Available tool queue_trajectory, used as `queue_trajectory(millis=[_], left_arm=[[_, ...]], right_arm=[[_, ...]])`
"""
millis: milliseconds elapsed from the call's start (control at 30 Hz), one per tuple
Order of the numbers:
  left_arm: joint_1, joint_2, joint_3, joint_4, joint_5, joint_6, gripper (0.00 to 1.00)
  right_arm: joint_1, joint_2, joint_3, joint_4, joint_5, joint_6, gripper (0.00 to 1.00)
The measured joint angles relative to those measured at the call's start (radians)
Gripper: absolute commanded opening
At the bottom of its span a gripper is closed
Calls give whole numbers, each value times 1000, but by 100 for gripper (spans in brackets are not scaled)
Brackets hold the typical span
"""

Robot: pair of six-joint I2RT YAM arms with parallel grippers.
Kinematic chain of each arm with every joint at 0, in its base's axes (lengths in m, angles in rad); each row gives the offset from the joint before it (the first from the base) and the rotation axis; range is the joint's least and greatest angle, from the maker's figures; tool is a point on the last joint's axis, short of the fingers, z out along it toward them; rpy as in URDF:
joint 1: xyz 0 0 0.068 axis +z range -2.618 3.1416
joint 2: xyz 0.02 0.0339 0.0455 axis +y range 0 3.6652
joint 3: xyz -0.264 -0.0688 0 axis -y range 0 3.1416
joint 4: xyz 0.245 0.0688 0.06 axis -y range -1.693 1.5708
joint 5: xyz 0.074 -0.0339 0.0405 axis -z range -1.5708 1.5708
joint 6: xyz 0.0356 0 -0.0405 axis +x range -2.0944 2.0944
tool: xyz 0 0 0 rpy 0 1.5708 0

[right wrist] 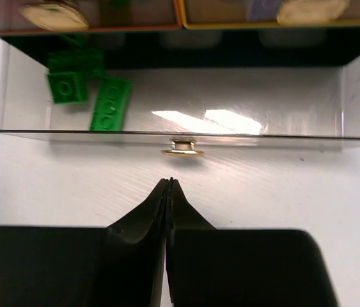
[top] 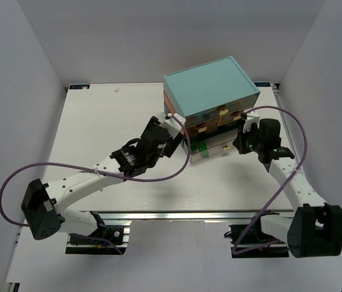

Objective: Sort the legos into containers by color

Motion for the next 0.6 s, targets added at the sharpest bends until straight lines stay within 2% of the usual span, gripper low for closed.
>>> queue_trajectory(millis=[100,333,600], left_arm=[[0,-62,-21,-5,-42,11,88],[0,-214,-49,43,-140,37,93],[0,-182,-67,56,-174,53,94]], right_arm=[[-3,80,0,15,52,18,0],[-5,333,63,37,206,127,0],[-14,377,47,232,260,215,0]])
